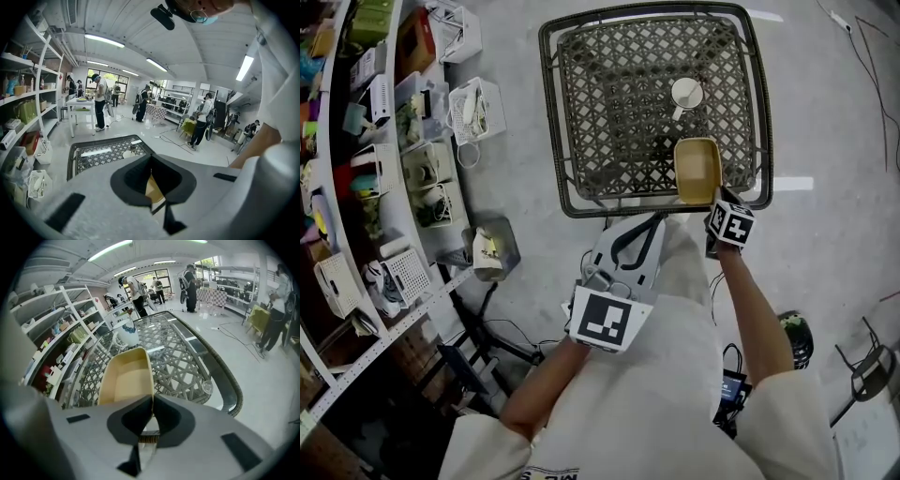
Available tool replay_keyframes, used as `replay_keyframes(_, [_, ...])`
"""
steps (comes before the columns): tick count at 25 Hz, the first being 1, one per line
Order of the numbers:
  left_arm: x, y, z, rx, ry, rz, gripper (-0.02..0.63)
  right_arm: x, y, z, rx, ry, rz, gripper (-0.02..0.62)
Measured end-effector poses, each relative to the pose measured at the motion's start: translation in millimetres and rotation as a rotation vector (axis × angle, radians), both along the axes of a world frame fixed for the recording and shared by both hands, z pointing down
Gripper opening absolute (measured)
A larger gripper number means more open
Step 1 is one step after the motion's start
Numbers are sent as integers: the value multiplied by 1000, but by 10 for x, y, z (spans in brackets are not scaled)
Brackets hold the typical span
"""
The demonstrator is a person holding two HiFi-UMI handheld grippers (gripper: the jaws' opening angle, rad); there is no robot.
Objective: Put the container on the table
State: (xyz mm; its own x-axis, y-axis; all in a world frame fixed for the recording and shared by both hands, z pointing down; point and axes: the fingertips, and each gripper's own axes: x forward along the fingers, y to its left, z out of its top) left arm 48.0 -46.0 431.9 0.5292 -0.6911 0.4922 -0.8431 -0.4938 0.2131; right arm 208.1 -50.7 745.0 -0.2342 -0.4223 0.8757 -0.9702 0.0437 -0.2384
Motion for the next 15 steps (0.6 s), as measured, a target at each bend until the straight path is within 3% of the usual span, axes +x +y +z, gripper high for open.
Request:
replay_keyframes(7, [4,64,-15,22,-4,21,23,13,-1,12,-3,5,7,30])
replay_keyframes(9, [-10,74,-46,27,-2,14,23,14,-5,-13,-1,-1,13,65])
replay_keyframes(15, [-54,111,-119,47,-2,16,23,26,-100,-231,59,13,6,66])
